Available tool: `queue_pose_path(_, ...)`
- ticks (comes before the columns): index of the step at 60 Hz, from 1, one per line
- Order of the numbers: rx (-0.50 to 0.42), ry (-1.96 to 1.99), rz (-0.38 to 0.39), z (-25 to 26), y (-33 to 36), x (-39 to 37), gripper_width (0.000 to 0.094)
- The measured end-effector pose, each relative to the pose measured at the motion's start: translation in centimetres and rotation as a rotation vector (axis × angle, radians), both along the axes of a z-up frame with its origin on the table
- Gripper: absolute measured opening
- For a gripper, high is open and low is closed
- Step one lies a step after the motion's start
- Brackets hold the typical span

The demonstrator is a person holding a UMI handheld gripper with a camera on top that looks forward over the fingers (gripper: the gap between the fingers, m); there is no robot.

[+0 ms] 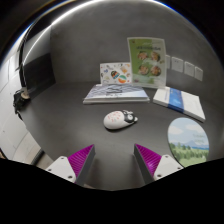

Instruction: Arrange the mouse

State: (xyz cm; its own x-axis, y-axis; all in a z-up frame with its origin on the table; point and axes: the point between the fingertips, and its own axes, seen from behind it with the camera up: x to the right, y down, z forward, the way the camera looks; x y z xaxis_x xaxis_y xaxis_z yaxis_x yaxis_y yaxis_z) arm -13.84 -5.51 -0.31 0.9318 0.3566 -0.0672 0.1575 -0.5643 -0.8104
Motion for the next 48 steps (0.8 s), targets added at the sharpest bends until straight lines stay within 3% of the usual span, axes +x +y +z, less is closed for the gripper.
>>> queue_pose_path(8, 0.006, -0.055, -0.013, -1.1, 4.3, -1.9, 0.0829)
queue_pose_path(31, -0.067, -0.071, -0.268, -0.9, 14.4, -4.6, 0.0816)
queue_pose_path(36, -0.050, -0.064, -0.268, -0.9, 15.1, -5.3, 0.0544)
queue_pose_path(38, -0.043, -0.065, -0.283, -0.9, 15.1, -5.4, 0.0523)
queue_pose_path(39, -0.043, -0.071, -0.286, -0.9, 15.1, -5.4, 0.0558)
queue_pose_path(40, -0.041, -0.077, -0.287, -0.9, 15.1, -5.3, 0.0494)
queue_pose_path(42, -0.035, -0.086, -0.290, -0.8, 15.0, -5.4, 0.0461)
queue_pose_path(48, -0.024, -0.066, -0.277, 0.1, 14.5, -6.1, 0.0426)
